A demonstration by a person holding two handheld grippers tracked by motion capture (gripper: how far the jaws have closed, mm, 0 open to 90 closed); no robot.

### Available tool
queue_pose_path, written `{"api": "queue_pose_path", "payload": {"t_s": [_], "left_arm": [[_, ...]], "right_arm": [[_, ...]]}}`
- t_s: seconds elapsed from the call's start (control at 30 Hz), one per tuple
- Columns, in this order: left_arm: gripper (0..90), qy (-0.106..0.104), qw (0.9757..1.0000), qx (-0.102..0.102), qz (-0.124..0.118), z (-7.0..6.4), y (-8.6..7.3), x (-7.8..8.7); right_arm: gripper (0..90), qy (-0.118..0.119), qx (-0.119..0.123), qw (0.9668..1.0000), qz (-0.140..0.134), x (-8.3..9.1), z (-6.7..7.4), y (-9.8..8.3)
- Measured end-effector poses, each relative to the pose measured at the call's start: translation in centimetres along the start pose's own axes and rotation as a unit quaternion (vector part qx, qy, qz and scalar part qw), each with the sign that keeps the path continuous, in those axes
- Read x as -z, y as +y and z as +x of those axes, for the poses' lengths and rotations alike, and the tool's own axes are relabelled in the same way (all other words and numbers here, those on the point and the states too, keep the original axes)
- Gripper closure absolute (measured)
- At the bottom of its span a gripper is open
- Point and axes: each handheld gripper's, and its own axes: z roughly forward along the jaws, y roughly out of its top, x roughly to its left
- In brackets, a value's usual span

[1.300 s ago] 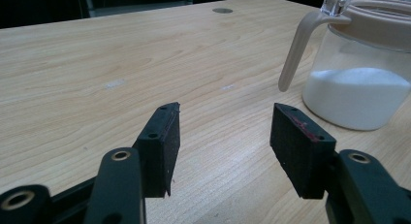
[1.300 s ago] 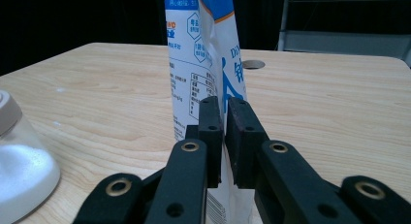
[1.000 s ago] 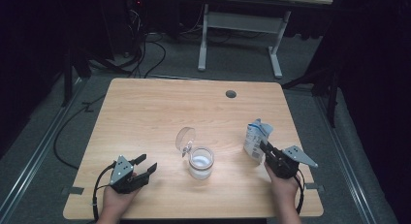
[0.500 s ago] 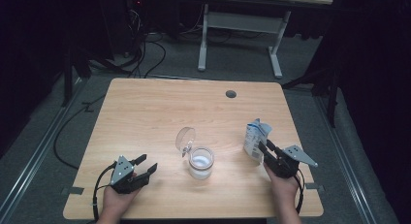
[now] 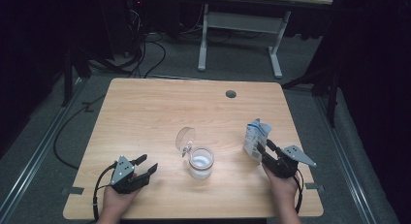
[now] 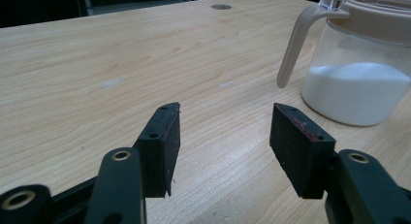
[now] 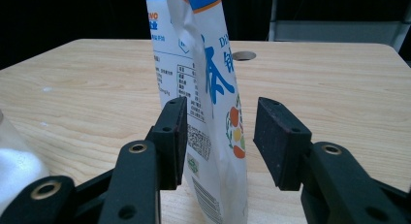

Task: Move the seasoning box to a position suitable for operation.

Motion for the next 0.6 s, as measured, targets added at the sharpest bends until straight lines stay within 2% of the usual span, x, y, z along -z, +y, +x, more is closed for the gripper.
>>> {"api": "queue_pose_path", "payload": {"t_s": [0.37,0.6], "left_arm": [[45.5,-0.001,1.0,-0.004,0.002,-0.1,0.0,0.0],[45.8,0.0,0.9998,-0.016,0.01,-0.3,0.1,-0.2]], "right_arm": [[55.4,-0.01,0.002,0.9998,0.016,0.5,0.1,-0.6],[55.6,-0.015,0.009,0.9995,0.024,1.2,0.3,-1.0]]}}
